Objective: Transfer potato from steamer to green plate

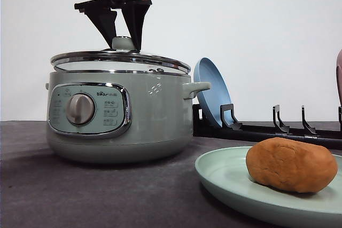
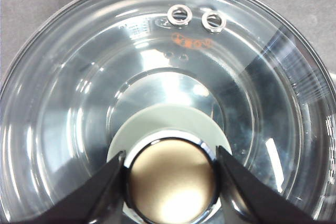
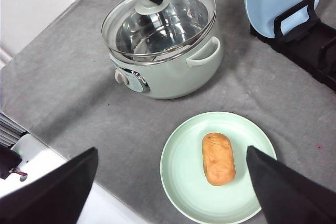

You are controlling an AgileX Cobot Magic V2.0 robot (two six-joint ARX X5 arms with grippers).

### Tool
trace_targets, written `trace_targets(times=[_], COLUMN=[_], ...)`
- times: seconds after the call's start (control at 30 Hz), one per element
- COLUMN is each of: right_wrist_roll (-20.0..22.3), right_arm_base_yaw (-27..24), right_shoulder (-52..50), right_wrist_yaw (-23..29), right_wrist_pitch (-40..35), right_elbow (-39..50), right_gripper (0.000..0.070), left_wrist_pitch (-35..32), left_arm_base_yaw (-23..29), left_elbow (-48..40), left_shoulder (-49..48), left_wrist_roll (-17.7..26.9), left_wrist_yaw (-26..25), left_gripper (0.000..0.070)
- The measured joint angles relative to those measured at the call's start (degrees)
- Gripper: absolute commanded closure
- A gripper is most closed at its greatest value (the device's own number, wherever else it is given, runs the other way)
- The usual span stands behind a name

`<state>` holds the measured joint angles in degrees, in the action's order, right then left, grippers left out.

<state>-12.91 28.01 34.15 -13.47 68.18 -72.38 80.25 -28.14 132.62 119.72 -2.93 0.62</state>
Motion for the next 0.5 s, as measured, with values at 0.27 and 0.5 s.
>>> trace_targets(times=[0.27, 0.5], right_wrist_roll=[0.0, 0.0], right_arm_base_yaw=[0.0, 0.0], right_shoulder=[0.0, 0.0], right_wrist_yaw=[0.0, 0.0], right_wrist_pitch=[0.0, 0.0], right_elbow=[0.0, 0.0], right_gripper=[0.0128, 0.0128], left_wrist_pitch=[0.1, 0.5], left_arm_base_yaw=[0.0, -0.3], left_elbow=[0.0, 0.1], left_shoulder=[0.2, 1.2], left_wrist_roll=[0.1, 0.2], left_wrist_yaw=[0.0, 0.1], left_gripper=[0.0700, 0.0700])
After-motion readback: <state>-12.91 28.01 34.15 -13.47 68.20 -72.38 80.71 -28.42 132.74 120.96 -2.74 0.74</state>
